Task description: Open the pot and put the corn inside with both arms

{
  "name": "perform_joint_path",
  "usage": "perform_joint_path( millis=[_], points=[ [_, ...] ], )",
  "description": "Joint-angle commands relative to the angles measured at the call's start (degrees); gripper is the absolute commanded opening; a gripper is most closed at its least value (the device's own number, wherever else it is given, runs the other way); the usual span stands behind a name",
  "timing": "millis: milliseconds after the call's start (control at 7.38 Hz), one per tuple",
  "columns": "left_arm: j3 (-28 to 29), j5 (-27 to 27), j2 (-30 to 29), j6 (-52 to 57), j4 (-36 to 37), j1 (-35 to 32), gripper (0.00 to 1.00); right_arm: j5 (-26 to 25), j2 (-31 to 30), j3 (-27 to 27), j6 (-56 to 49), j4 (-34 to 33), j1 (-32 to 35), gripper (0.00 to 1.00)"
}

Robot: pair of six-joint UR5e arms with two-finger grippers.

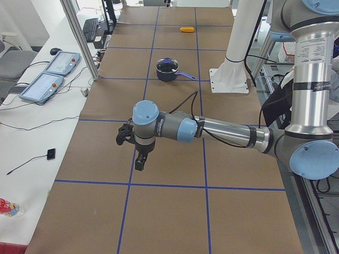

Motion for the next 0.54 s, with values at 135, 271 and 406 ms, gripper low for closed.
perform_joint_path(
  millis=[135, 271, 406],
  points=[
    [-2.0, -0.3, -4.0, -0.1, -4.1, 0.0, 0.98, -0.1, 0.8, 1.0, 0.1, 1.0, 0.8, 1.00],
    [-2.4, -0.3, -4.0, -3.2, -8.9, 0.1, 0.98, -0.1, 1.7, 1.1, 1.2, 0.9, 0.8, 1.00],
    [-2.4, -0.2, -7.5, -6.9, -11.8, 4.3, 0.98, -0.1, 2.4, 1.5, 5.1, 1.0, 0.8, 1.00]
  ],
)
